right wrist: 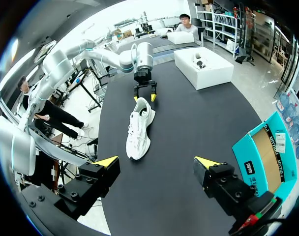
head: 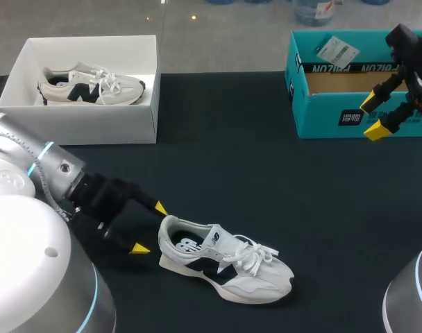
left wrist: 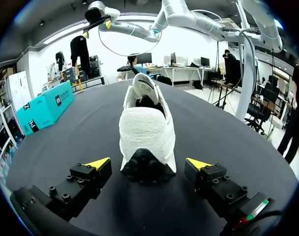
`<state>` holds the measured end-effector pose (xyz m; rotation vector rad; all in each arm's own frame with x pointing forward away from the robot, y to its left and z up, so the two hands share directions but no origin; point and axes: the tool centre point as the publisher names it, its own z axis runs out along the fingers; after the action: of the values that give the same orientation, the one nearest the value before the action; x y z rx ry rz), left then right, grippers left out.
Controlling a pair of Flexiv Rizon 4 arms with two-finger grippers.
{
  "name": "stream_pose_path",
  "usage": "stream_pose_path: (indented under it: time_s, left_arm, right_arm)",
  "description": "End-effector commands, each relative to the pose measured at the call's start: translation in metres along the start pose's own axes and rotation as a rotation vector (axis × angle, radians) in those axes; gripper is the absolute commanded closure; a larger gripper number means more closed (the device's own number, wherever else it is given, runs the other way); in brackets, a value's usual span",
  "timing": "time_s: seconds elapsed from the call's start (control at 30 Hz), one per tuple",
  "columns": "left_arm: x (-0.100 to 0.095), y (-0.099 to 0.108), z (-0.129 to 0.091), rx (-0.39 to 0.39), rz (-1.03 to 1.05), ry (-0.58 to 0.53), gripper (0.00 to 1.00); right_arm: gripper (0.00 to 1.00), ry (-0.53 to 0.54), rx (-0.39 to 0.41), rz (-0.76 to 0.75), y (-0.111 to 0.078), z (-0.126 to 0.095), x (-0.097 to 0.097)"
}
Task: Take the shoe out of the shoebox, open the shoe tongue, remove and reinsert the insole, then place the shoe into the shoebox
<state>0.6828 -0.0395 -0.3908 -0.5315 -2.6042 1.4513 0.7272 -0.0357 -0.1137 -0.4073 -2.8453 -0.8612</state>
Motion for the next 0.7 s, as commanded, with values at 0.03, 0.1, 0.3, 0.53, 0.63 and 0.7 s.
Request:
stream_pose_path:
  time_s: [0.03, 0.1, 0.3, 0.53, 0.63, 0.7]
  left_arm:
    - [-0.003, 0.0, 0.013, -0.008, -0.001, 0.014, 0.0]
    - [-0.003, 0.0, 0.016, -0.004, -0.003, 0.025, 0.0]
    - [-0.003, -0.003, 0.025, 0.0, 0.003, 0.045, 0.0]
    - [0.001, -0.005, 0.032, -0.005, 0.009, 0.07, 0.0]
    - [0.005, -0.005, 0.036, -0.007, 0.011, 0.083, 0.0]
    - [0.005, -0.005, 0.038, -0.008, 0.005, 0.09, 0.0]
  right_arm:
    - [0.0, 0.001, 0.003, 0.0, 0.001, 0.001, -0.001]
    - [0.0, 0.001, 0.003, 0.0, 0.001, 0.001, -0.001]
    - [0.0, 0.001, 0.003, 0.0, 0.001, 0.001, -0.001]
    - [0.0, 0.001, 0.003, 0.0, 0.001, 0.001, -0.001]
    - [0.0, 0.001, 0.003, 0.0, 0.001, 0.001, -0.001]
    - [0.0, 0.001, 0.003, 0.0, 0.001, 0.001, -0.001]
